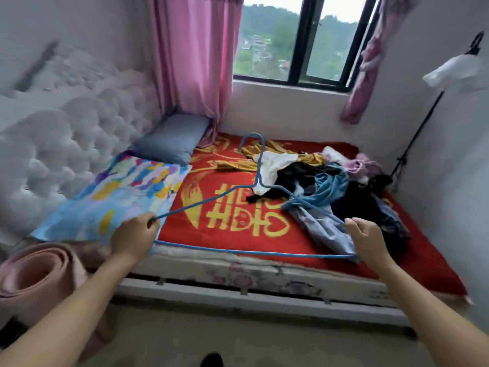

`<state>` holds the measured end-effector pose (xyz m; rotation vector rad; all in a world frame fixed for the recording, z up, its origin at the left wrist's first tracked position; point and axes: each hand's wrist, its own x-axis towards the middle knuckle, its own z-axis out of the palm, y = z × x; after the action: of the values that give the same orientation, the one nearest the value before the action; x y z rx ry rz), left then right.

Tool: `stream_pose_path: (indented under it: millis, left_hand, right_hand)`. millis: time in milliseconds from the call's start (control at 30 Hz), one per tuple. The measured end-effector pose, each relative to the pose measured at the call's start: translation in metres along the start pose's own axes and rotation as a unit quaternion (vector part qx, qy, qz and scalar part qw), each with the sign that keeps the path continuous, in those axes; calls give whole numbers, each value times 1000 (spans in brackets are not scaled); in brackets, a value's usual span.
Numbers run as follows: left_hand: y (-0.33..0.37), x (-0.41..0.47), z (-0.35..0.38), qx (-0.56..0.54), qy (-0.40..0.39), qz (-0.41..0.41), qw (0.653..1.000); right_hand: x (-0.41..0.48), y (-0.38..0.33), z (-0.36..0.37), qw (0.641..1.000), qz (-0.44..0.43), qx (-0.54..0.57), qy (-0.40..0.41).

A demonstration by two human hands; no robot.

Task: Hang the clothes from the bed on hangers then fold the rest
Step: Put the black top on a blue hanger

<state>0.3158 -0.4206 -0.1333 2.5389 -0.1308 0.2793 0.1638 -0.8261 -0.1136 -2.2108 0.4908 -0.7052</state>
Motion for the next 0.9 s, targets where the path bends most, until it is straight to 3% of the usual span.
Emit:
stream_pose_path:
  millis: [100, 300, 633, 900]
  left_hand:
    - [5, 27, 60, -45, -90, 4, 995]
    - [6, 97, 156, -110, -163, -25, 980]
    - [40, 185, 270, -88, -229, -35, 969]
    - [101, 204, 335, -82, -264, -15, 961]
  right_hand:
    - [8, 46, 5, 997, 52, -49, 15]
    - [59, 92, 42, 986, 123, -110, -17]
    - [136, 129, 77, 939, 212, -267, -43]
    - [191, 193, 52, 916, 207, -331, -89]
